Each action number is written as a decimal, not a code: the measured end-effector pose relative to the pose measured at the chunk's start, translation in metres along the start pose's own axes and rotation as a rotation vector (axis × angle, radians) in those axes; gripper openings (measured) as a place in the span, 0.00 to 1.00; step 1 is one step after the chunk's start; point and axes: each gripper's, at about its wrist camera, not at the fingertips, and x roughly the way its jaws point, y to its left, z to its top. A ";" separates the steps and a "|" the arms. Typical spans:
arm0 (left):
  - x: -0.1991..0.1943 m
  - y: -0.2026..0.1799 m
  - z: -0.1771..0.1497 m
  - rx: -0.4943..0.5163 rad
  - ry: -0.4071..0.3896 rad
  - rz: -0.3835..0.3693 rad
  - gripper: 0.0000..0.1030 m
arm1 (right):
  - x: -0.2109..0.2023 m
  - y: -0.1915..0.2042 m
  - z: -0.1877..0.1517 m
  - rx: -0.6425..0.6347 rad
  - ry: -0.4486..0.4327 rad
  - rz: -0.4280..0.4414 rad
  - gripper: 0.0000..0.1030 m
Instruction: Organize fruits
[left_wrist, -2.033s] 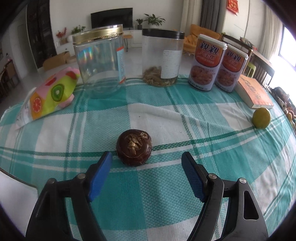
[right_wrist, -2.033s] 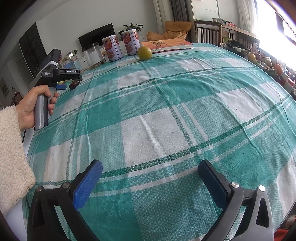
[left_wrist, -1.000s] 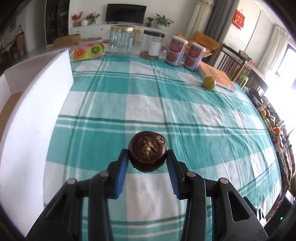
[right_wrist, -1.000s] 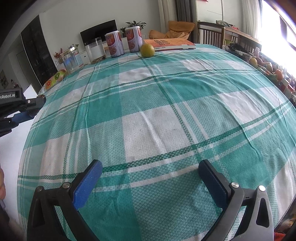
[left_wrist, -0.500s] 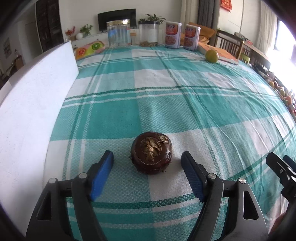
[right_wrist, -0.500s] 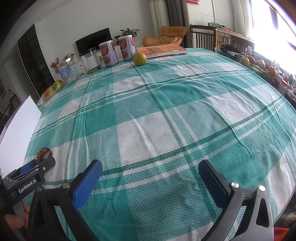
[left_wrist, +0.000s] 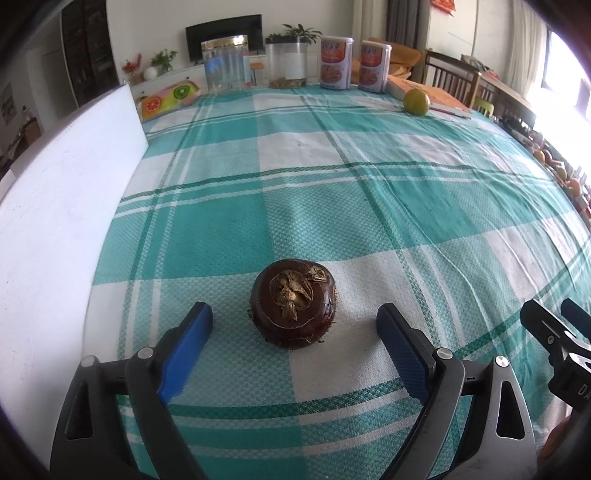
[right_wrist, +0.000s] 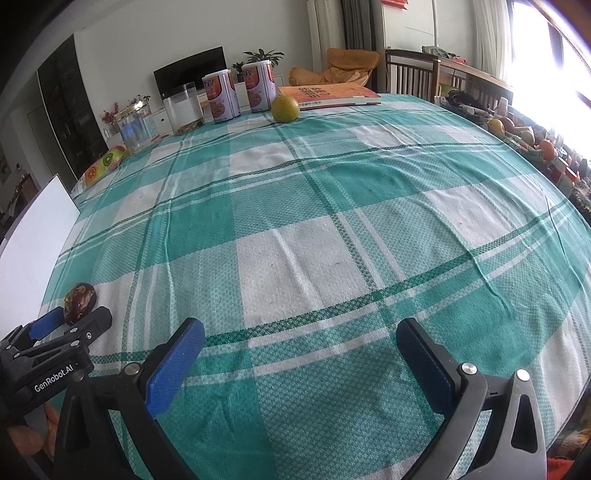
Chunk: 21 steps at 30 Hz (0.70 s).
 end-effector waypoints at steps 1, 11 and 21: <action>0.000 0.000 0.000 0.000 0.000 0.000 0.89 | 0.000 -0.001 0.000 0.002 0.000 0.002 1.00; 0.000 0.000 0.000 0.000 0.000 0.000 0.90 | -0.033 -0.052 0.027 0.271 -0.068 0.225 1.00; 0.001 0.001 0.000 -0.002 0.000 -0.001 0.91 | 0.095 -0.070 0.202 0.108 -0.069 0.192 1.00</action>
